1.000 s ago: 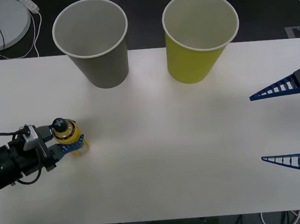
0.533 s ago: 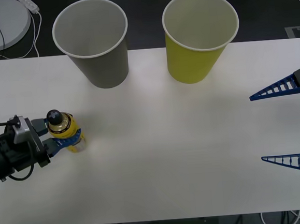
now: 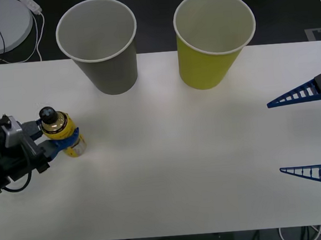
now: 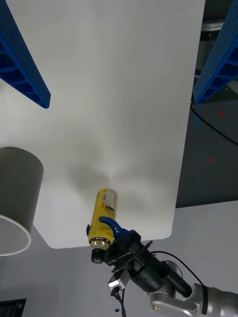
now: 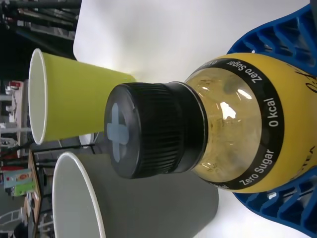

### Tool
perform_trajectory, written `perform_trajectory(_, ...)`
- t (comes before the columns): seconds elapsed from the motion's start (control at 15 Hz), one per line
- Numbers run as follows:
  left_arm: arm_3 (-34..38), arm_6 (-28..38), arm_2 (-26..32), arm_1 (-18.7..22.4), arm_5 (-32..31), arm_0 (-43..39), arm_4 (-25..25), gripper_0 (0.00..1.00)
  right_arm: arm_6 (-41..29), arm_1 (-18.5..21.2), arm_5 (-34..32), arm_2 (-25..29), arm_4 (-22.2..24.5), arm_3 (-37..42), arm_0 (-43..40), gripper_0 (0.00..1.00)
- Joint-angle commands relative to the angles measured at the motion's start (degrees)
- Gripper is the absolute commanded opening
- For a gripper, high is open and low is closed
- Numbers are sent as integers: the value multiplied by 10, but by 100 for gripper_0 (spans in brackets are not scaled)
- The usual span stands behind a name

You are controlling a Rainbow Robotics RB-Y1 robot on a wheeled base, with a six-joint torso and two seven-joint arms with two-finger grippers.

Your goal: Put the can into the green bin and the plastic bottle into the gray bin

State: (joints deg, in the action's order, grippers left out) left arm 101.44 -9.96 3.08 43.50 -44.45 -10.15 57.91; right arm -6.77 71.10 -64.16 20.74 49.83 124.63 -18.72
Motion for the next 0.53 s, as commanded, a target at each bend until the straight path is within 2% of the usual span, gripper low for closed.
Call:
perform_trajectory(0.07,36,28,0,11,48,-24,-3,0,0,0,0,0,0,0,0,100)
perform_trajectory(0.2,60,43,0,29,78,-40,-3,0,0,0,0,0,0,0,0,100)
perform_trajectory(0.53,61,75,7,96,80,-44,-23,0,0,0,0,0,0,0,0,100)
